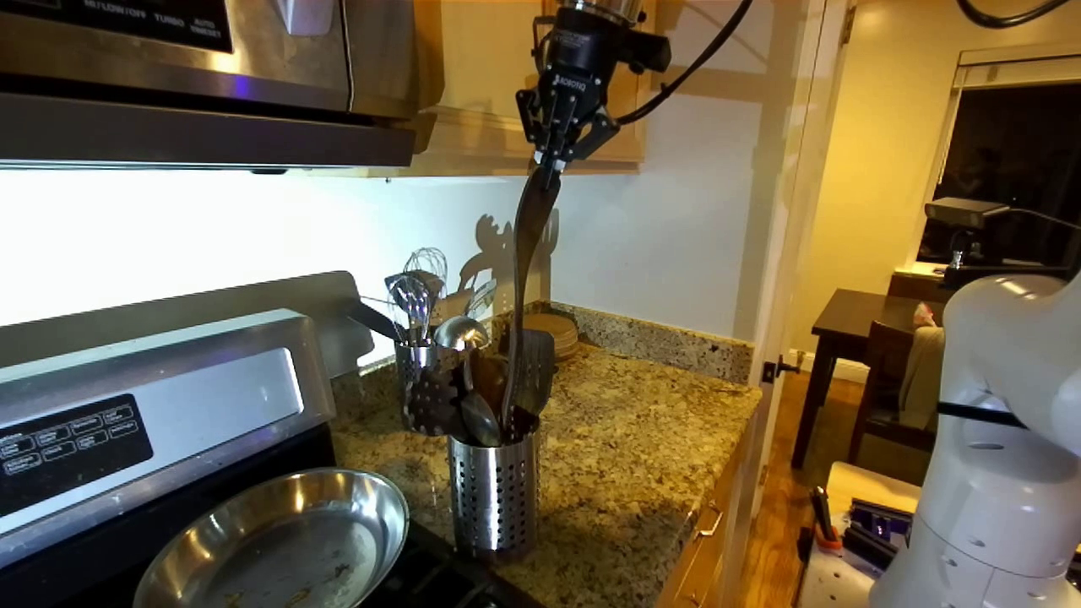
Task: Put the wooden spoon in the utensil holder
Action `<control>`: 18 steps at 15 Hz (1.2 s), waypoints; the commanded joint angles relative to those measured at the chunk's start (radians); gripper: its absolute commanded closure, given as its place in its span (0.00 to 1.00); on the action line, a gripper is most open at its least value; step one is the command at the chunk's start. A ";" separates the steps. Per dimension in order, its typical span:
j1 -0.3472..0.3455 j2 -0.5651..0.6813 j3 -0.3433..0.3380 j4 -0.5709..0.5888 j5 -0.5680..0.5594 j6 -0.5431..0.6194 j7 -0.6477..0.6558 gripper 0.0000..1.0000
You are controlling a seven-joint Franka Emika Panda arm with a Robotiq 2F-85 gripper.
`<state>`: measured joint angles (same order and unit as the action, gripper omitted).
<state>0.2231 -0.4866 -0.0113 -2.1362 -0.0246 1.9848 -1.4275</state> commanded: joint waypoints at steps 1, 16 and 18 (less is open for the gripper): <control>0.013 0.019 0.006 -0.046 0.013 0.107 -0.055 0.96; 0.028 0.083 0.046 -0.171 0.076 0.155 -0.138 0.68; 0.029 0.067 0.037 -0.174 0.097 0.155 -0.153 0.56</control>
<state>0.2495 -0.3817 0.0393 -2.2872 0.0362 2.1382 -1.5534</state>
